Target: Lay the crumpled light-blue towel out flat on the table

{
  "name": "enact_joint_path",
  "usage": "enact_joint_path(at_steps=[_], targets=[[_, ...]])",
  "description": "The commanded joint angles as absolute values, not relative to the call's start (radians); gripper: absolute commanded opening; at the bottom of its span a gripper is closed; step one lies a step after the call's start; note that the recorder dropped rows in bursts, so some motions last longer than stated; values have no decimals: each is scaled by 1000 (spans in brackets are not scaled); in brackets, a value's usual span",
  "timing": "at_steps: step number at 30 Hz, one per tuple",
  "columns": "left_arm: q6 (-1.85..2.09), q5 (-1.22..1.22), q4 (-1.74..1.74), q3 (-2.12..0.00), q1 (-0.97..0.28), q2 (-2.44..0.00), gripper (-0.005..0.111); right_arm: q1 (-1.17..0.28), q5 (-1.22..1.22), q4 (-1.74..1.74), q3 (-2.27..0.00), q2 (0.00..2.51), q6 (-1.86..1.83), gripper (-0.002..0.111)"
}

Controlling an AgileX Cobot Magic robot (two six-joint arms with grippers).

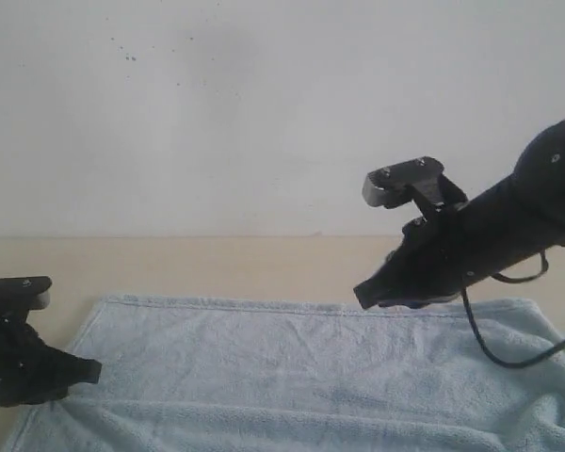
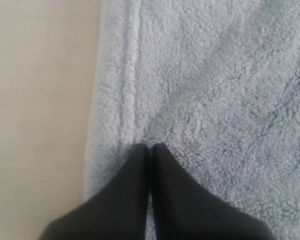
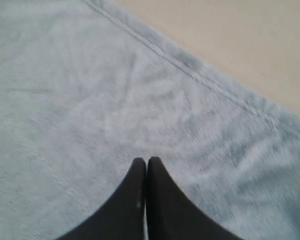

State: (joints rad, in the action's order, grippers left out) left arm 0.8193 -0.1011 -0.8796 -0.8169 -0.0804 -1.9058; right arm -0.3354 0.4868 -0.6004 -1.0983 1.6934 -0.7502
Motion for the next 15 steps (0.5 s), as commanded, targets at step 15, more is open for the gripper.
enact_joint_path(at_steps=[15], targets=[[711,19,-883,-641,-126,-1604,4,15,112,-592,-838,1739,-740,42]])
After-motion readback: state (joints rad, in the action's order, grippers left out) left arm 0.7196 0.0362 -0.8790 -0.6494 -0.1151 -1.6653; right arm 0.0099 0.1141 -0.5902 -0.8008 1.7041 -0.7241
